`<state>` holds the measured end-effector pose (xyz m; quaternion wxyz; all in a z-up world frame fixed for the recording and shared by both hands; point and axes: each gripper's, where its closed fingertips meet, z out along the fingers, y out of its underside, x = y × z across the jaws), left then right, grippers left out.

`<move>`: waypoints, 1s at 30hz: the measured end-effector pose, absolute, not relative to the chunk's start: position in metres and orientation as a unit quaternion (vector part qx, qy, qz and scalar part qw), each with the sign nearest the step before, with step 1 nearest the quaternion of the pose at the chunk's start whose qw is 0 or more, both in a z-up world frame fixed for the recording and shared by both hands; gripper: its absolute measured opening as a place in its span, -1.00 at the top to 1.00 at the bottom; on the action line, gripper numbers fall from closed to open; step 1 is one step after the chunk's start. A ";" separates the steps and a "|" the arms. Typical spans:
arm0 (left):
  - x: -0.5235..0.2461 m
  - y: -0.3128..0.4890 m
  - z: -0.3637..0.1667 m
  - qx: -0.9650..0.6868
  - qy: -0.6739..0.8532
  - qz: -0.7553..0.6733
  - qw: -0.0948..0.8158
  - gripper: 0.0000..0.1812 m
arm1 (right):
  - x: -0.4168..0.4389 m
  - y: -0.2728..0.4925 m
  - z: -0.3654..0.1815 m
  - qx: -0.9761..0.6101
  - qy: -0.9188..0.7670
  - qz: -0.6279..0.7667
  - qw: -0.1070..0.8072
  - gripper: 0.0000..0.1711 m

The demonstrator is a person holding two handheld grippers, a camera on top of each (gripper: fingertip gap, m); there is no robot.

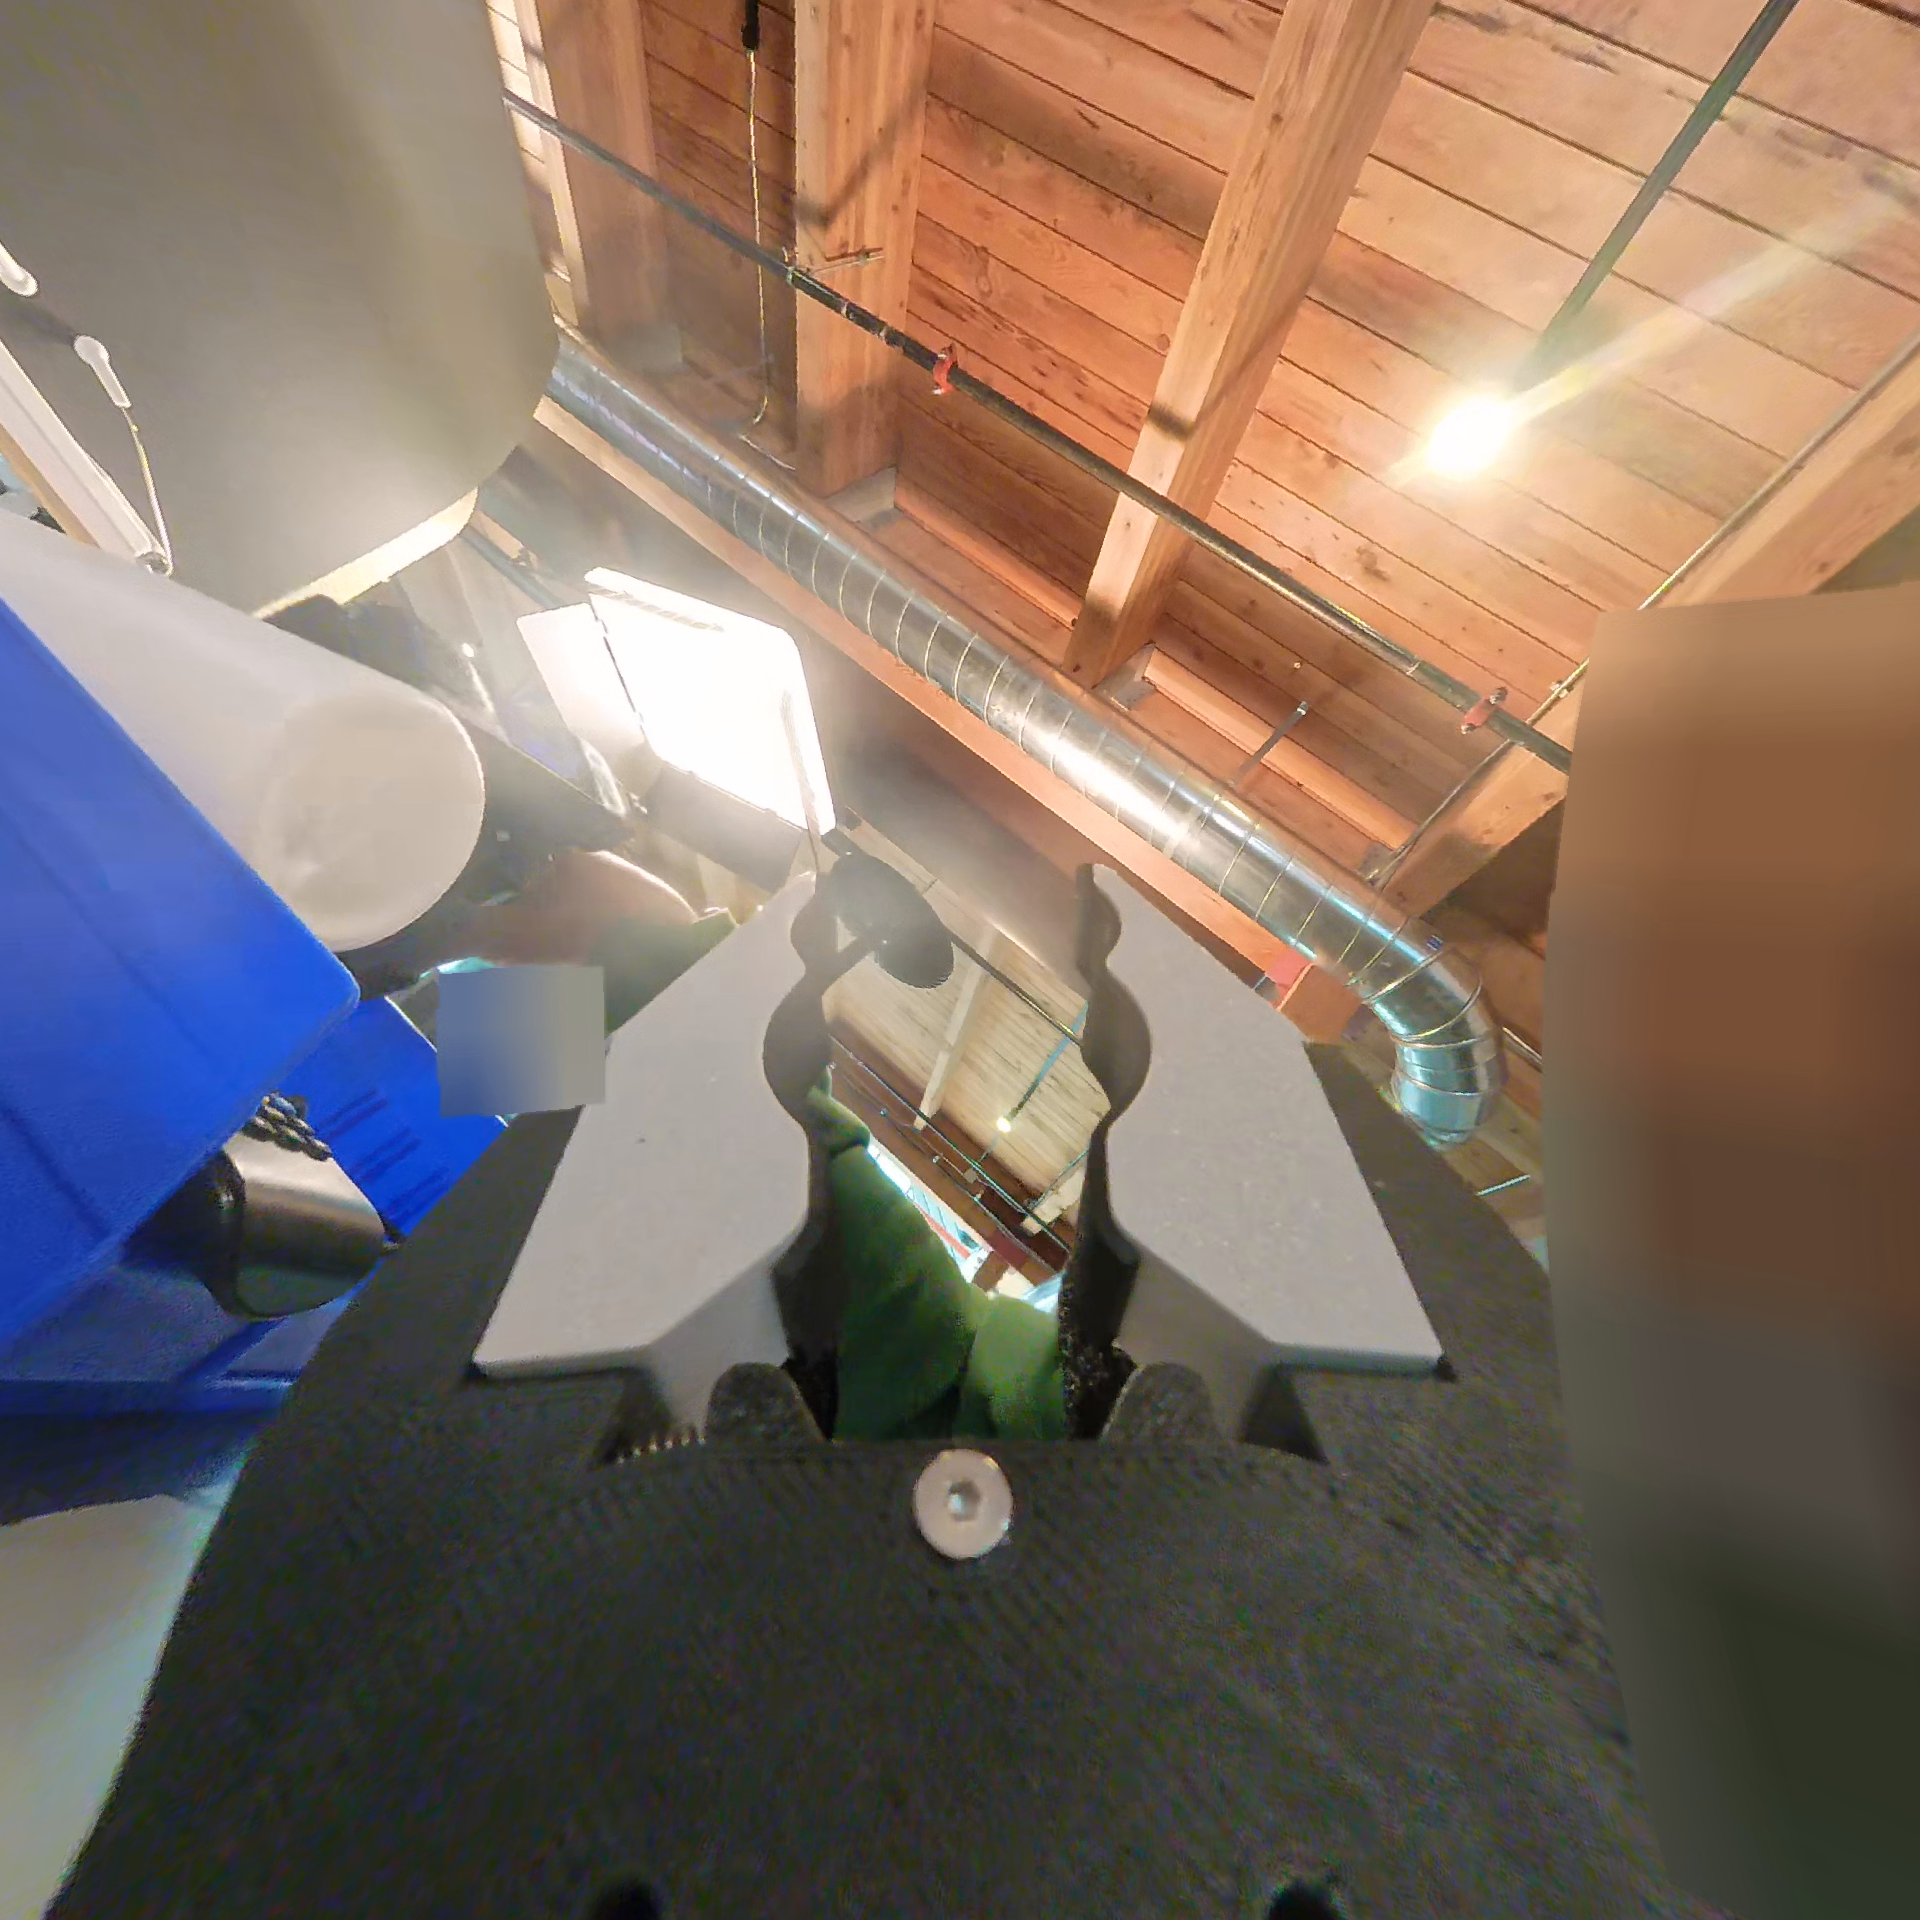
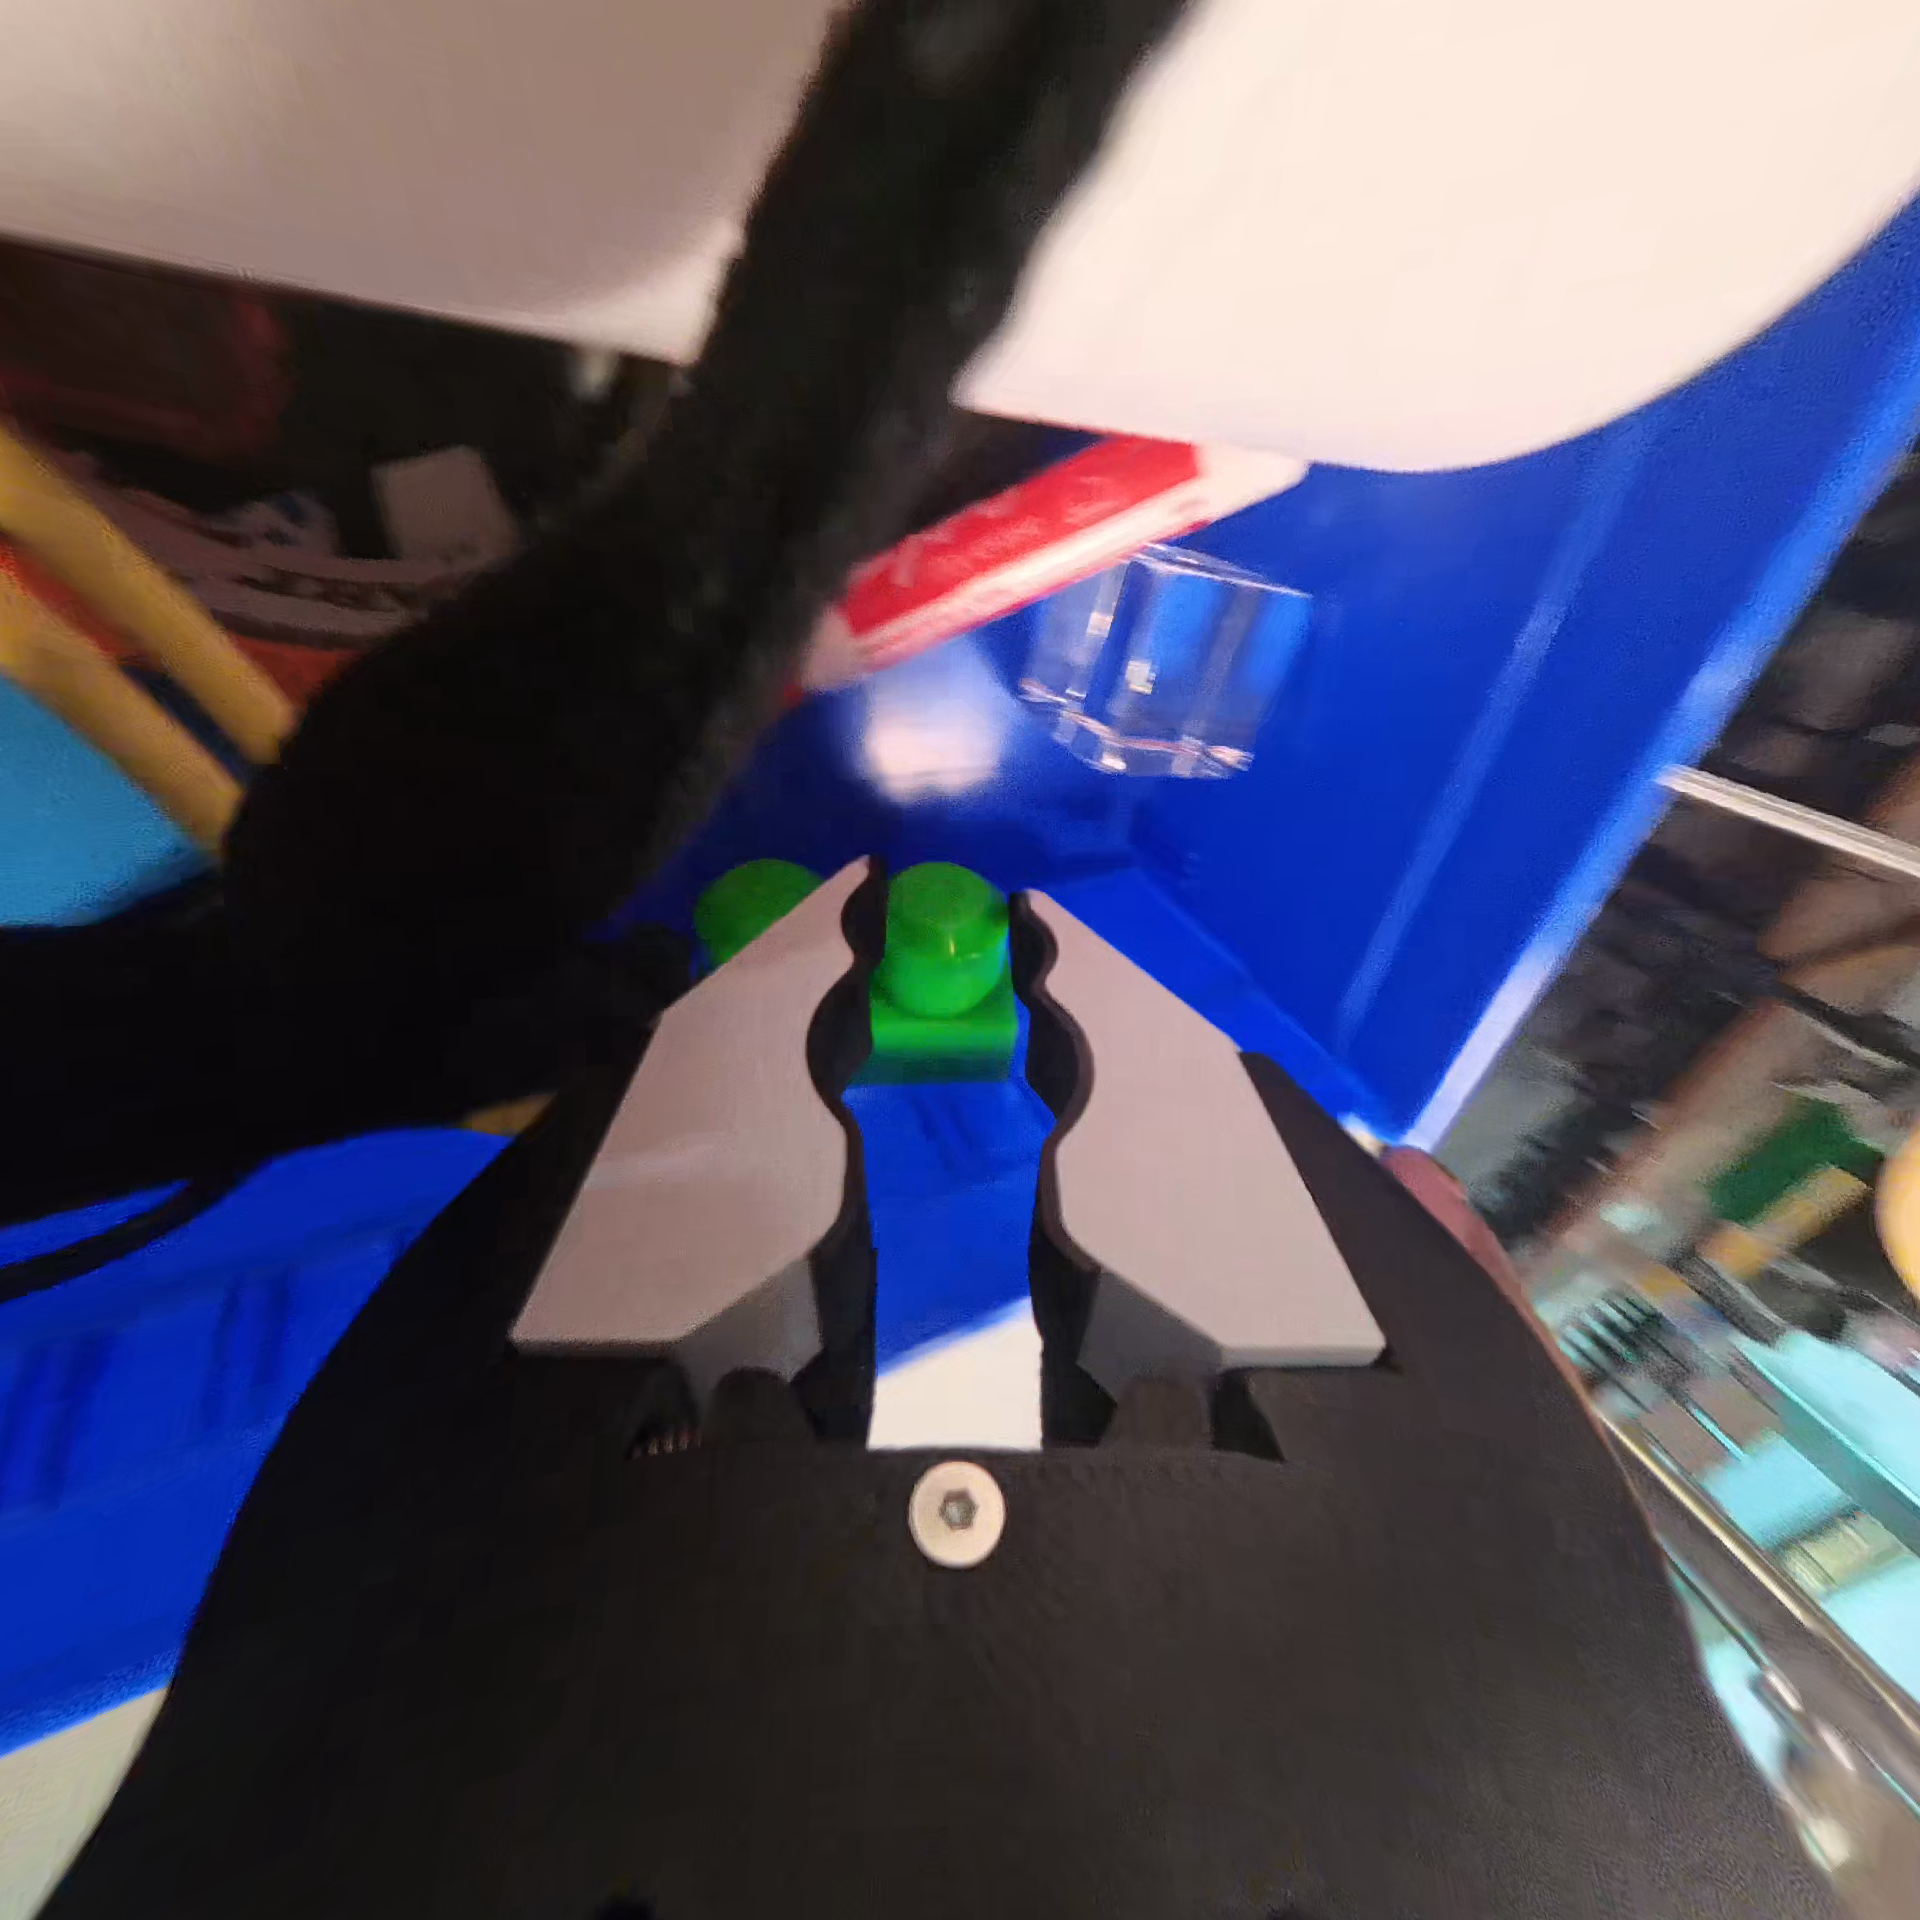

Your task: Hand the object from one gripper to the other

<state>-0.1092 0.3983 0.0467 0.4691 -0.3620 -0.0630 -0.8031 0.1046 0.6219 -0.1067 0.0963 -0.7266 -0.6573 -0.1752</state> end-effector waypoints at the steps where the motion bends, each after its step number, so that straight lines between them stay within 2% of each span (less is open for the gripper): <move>1: -0.109 0.398 0.047 -0.362 -0.062 -0.802 0.471 0.49 | 0.106 0.630 -0.098 -0.719 -0.652 -0.208 0.120 0.72; 10: -0.104 0.393 0.048 -0.375 -0.043 -0.784 0.492 0.50 | 0.115 0.651 -0.014 -0.677 -0.537 -0.352 0.360 0.76; 11: -0.103 0.393 0.048 -0.378 -0.040 -0.781 0.495 0.50 | 0.117 0.646 -0.002 -0.673 -0.514 -0.358 0.394 1.00; 15: -0.092 0.388 0.048 -0.392 -0.021 -0.767 0.507 0.49 | 0.124 0.606 0.044 -0.648 -0.436 -0.352 0.515 1.00; 17: -0.082 0.385 0.046 -0.406 -0.006 -0.757 0.512 0.49 | 0.120 0.578 0.047 -0.642 -0.432 -0.317 0.549 1.00; 22: -0.064 0.380 0.045 -0.423 0.014 -0.741 0.521 0.50 | 0.125 0.534 0.026 -0.671 -0.421 -0.231 0.565 0.95; 25: -0.053 0.377 0.042 -0.428 0.017 -0.741 0.518 0.49 | 0.123 0.531 0.000 -0.700 -0.459 -0.200 0.510 0.71; 30: -0.039 0.373 0.040 -0.437 0.029 -0.735 0.517 0.49 | 0.108 0.548 -0.033 -0.722 -0.529 -0.190 0.403 0.66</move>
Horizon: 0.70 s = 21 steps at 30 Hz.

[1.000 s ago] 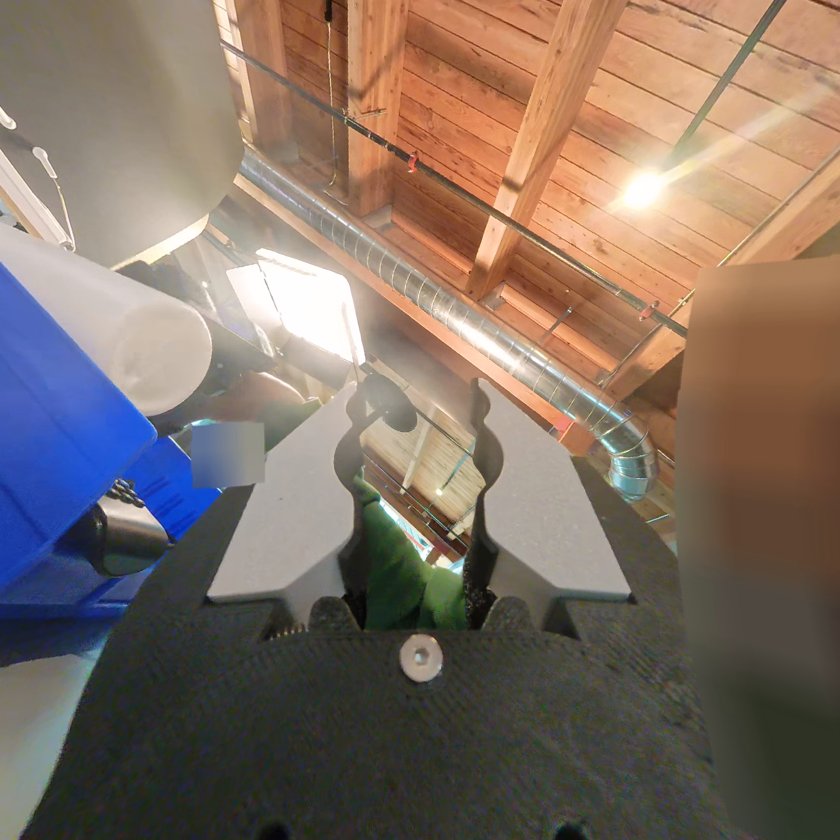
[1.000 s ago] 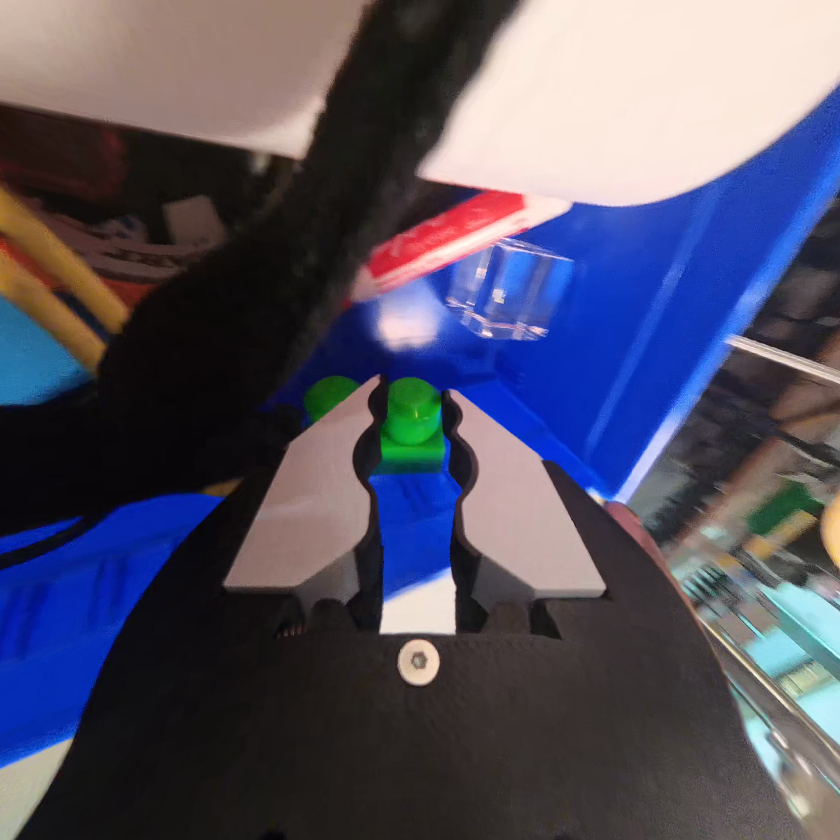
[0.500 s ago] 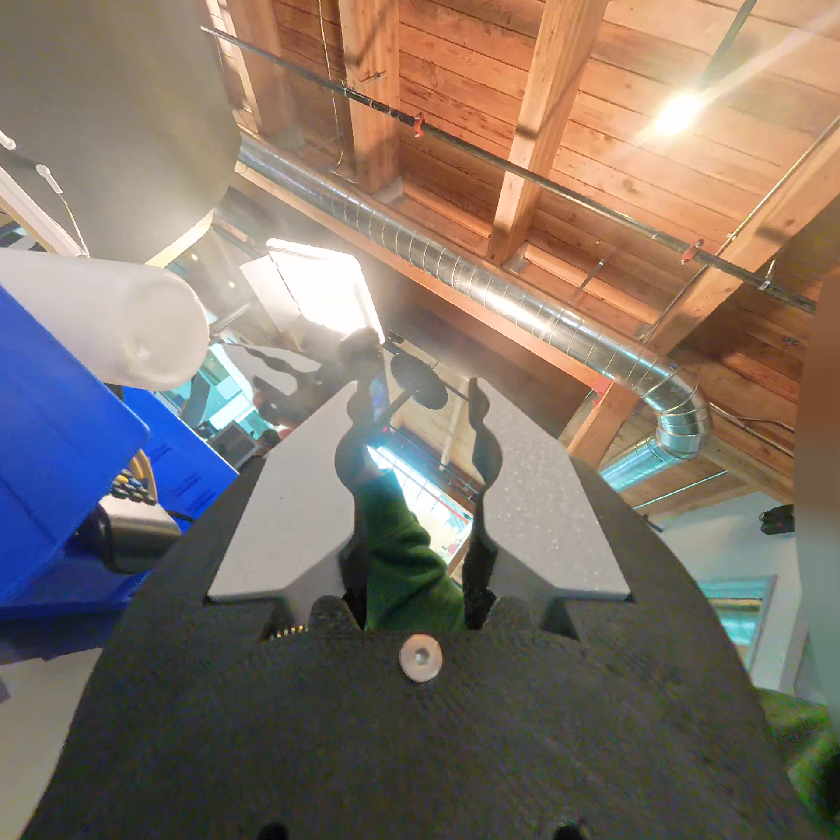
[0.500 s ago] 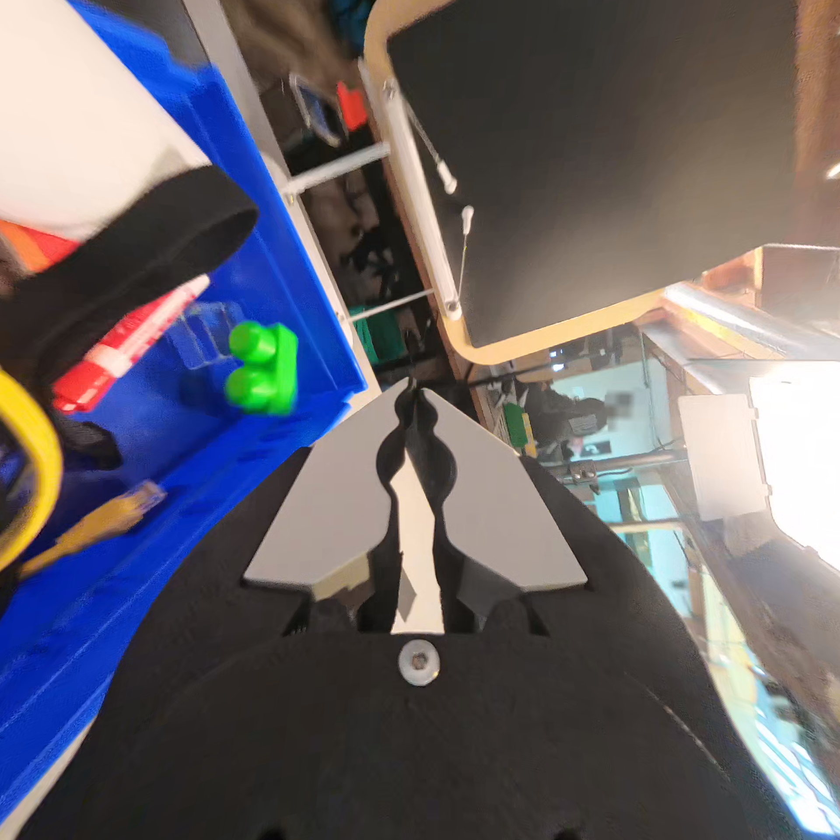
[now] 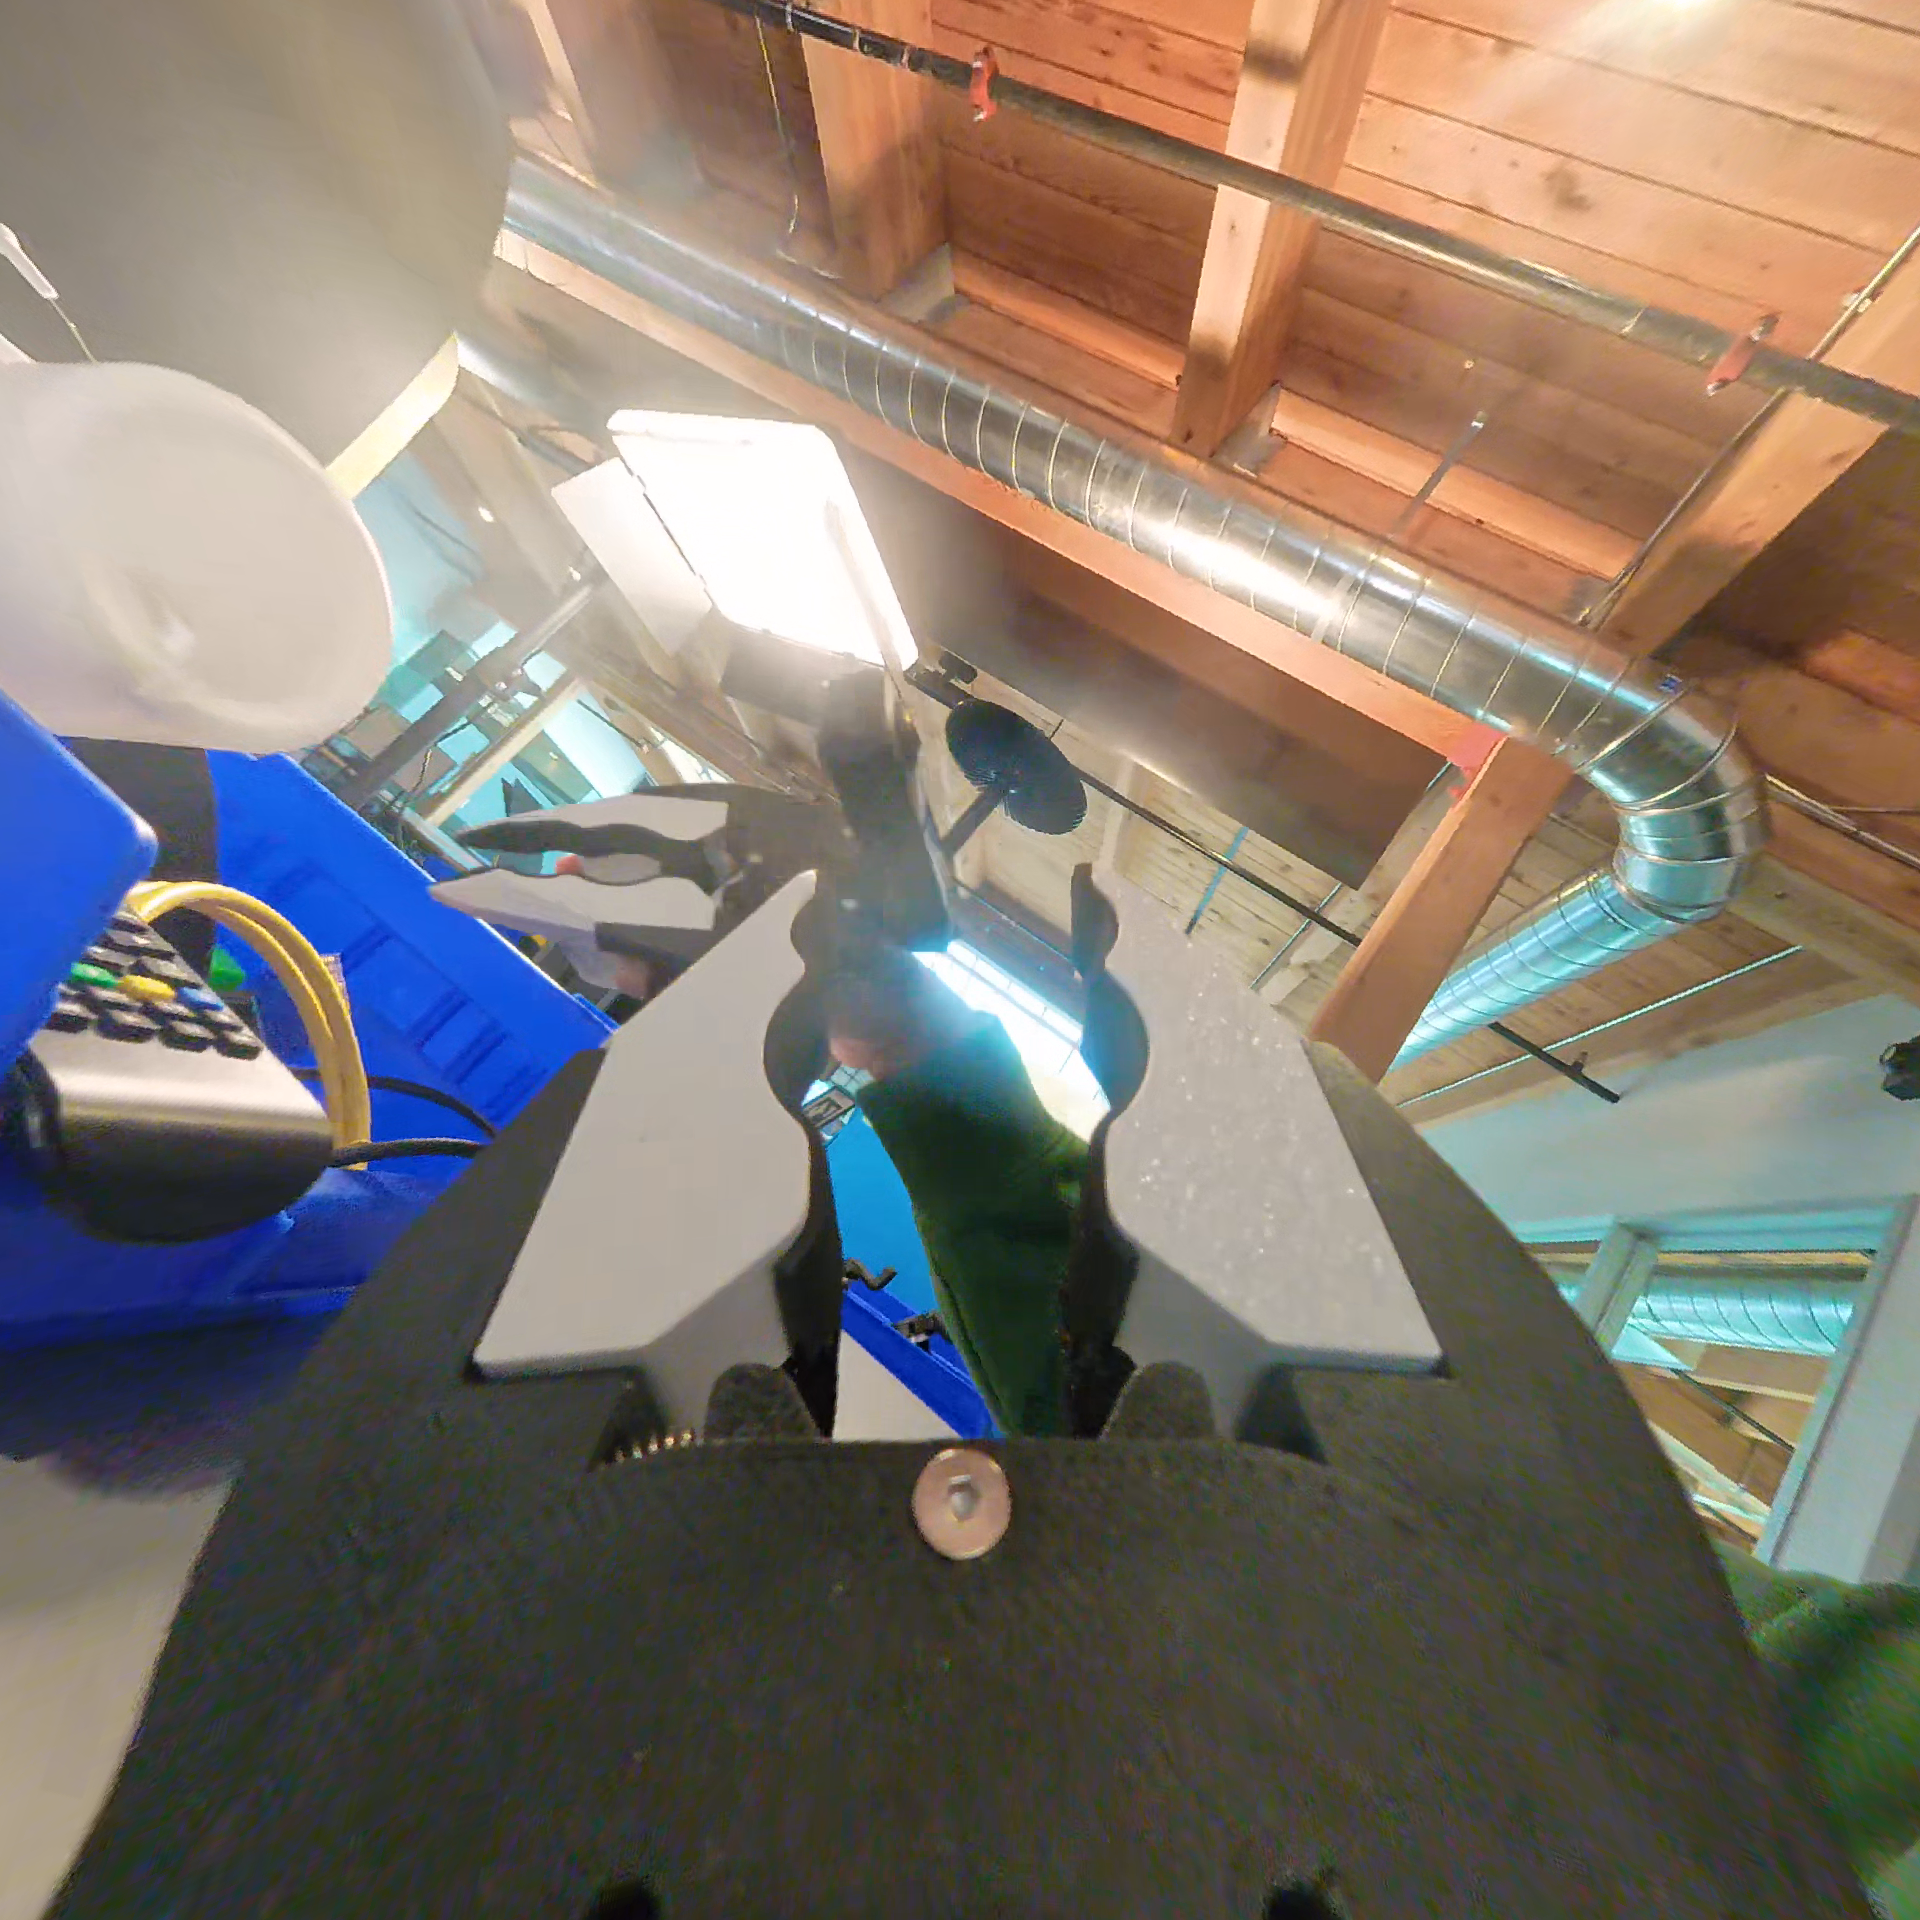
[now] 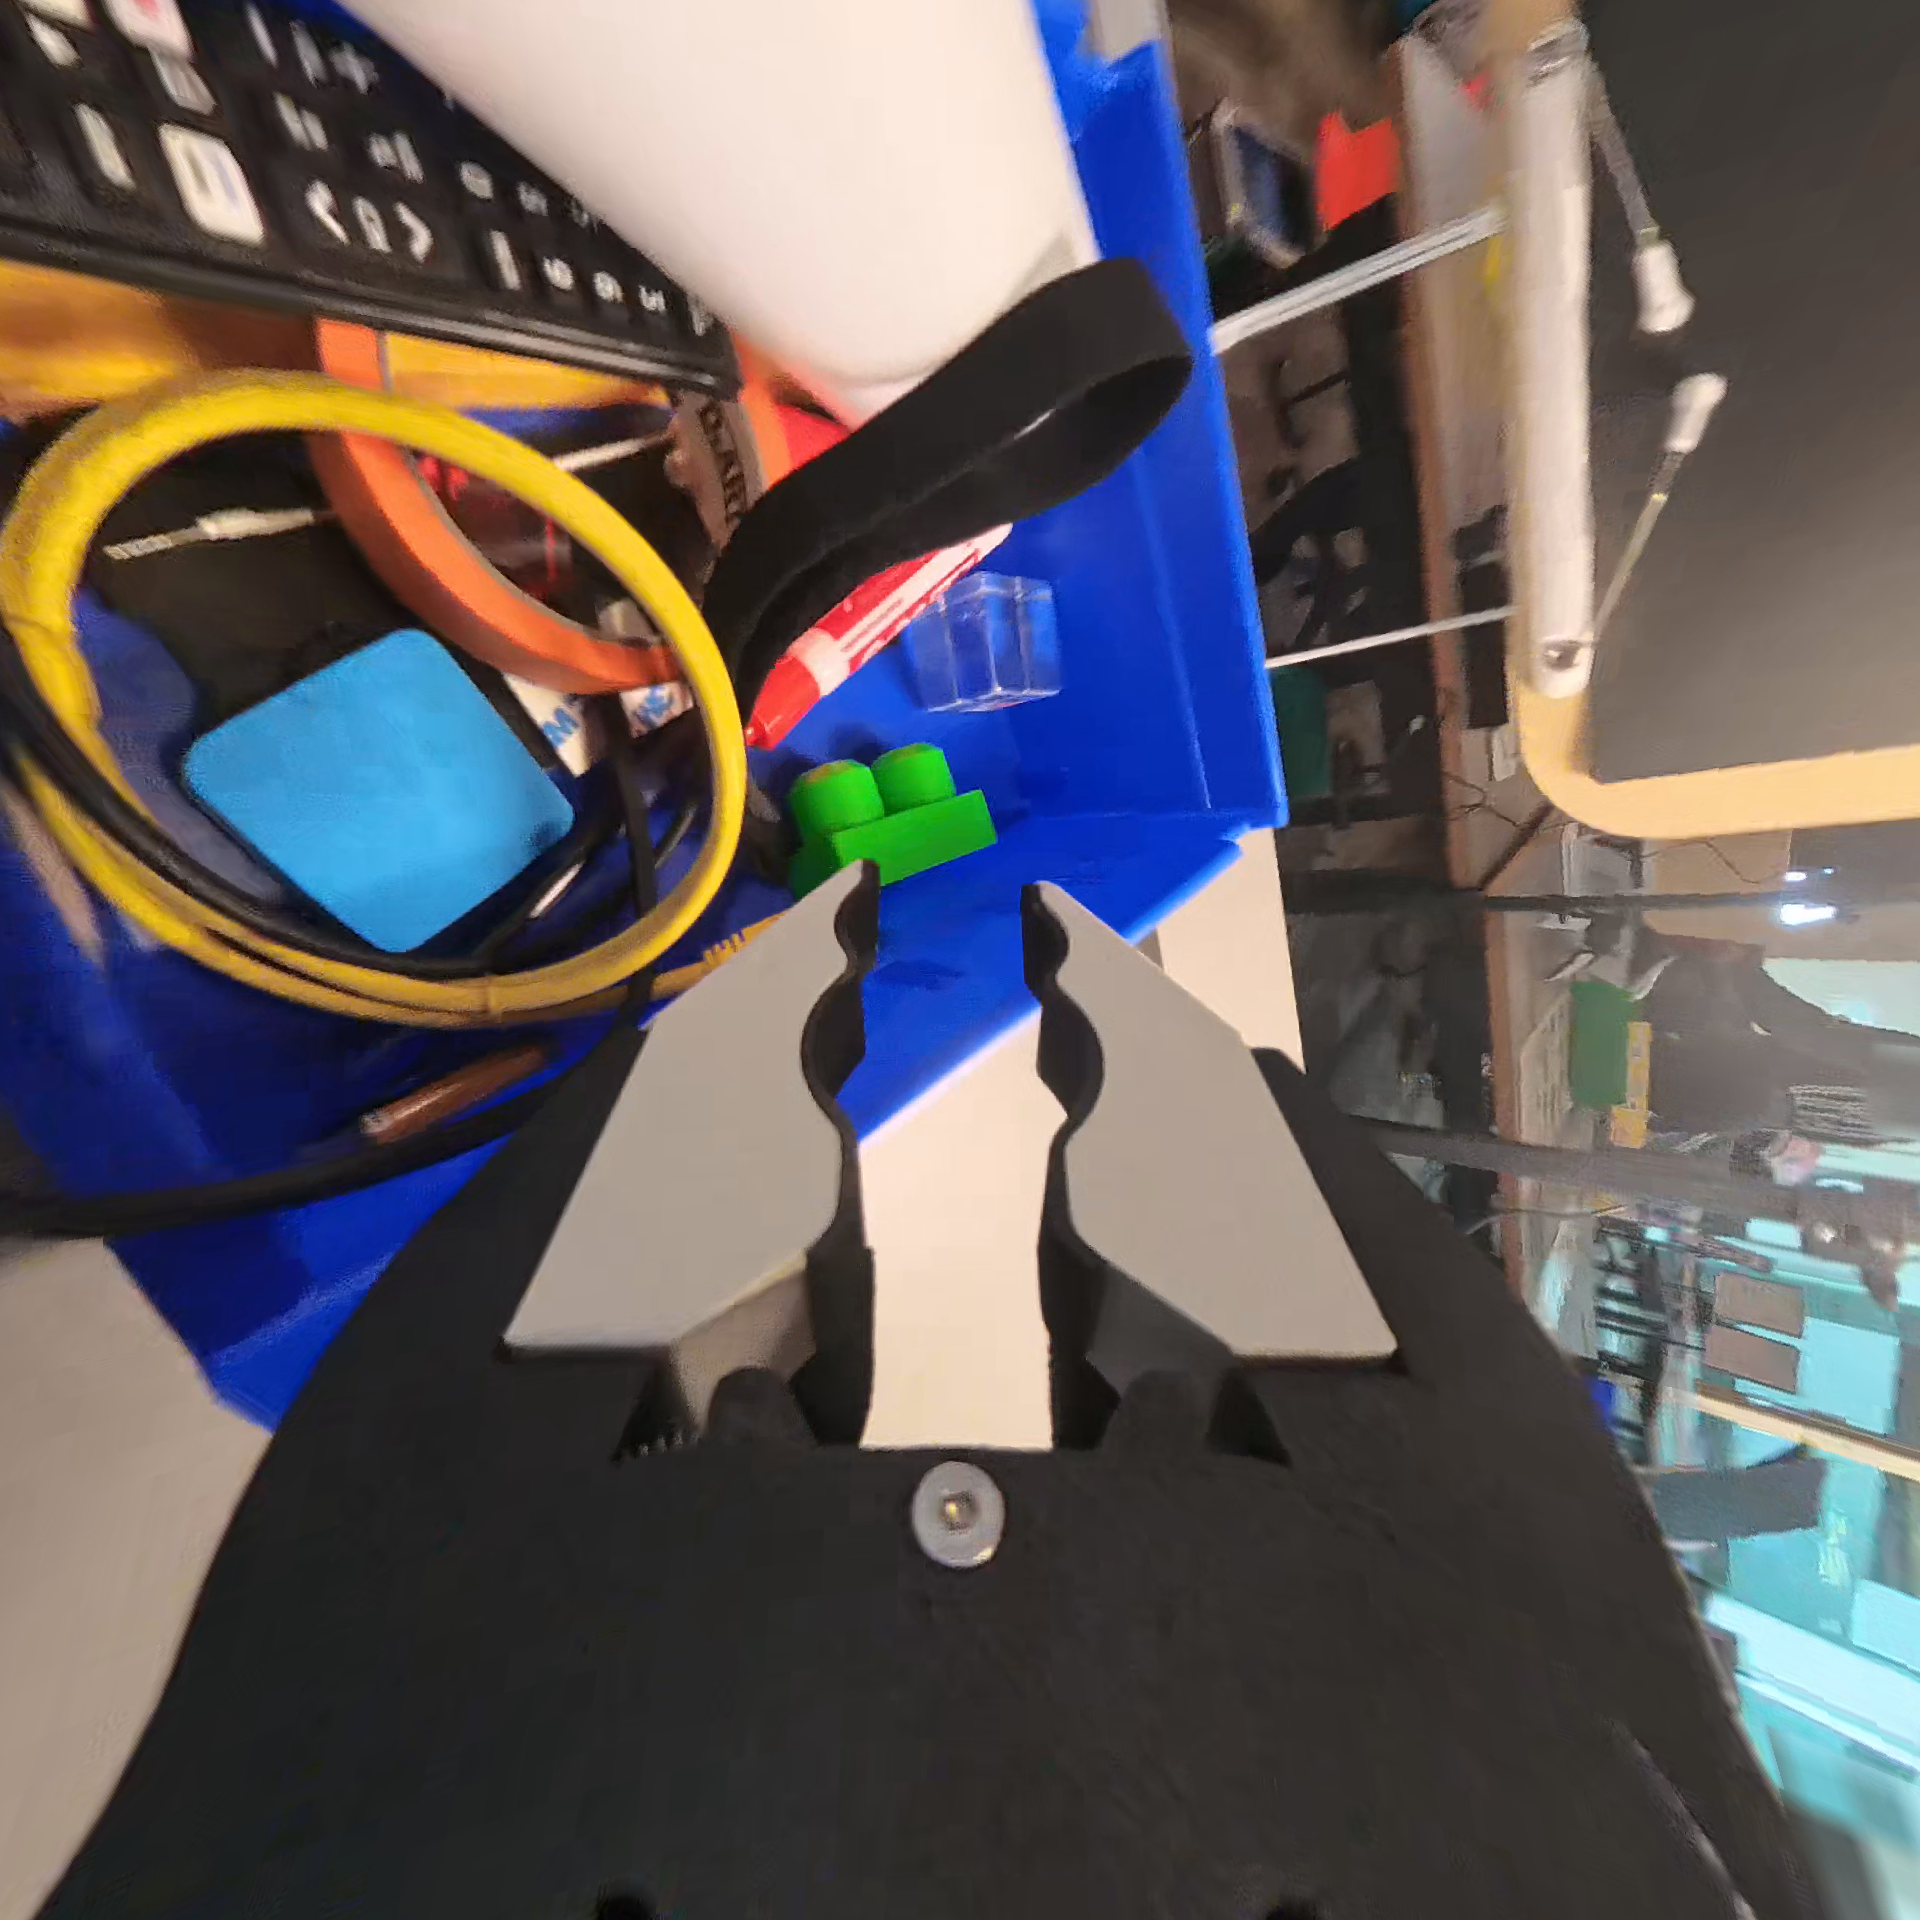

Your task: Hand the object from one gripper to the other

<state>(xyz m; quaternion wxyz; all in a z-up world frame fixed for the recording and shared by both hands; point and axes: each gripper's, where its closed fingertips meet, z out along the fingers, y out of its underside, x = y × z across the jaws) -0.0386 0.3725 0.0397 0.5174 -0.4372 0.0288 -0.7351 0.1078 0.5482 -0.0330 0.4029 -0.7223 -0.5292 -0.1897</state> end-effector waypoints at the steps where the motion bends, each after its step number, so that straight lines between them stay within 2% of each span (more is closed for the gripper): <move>1: -0.038 0.373 0.040 -0.437 0.028 -0.737 0.515 0.49 | 0.106 0.555 -0.039 -0.721 -0.544 -0.202 0.379 0.65; 7: -0.043 0.374 0.037 -0.429 0.010 -0.756 0.494 0.50 | 0.107 0.592 -0.074 -0.709 -0.616 -0.265 0.218 0.55; 9: -0.043 0.373 0.036 -0.427 0.008 -0.762 0.486 0.50 | 0.106 0.596 -0.088 -0.714 -0.634 -0.248 0.164 0.48; 12: -0.042 0.371 0.036 -0.426 0.012 -0.768 0.478 0.50 | 0.090 0.595 -0.103 -0.732 -0.646 -0.172 0.132 0.43; 18: -0.044 0.371 0.036 -0.420 0.005 -0.777 0.470 0.50 | 0.113 0.601 -0.113 -0.761 -0.627 -0.164 0.035 0.26; 21: -0.045 0.372 0.036 -0.418 0.000 -0.779 0.467 0.50 | 0.115 0.610 -0.118 -0.760 -0.628 -0.161 0.033 0.23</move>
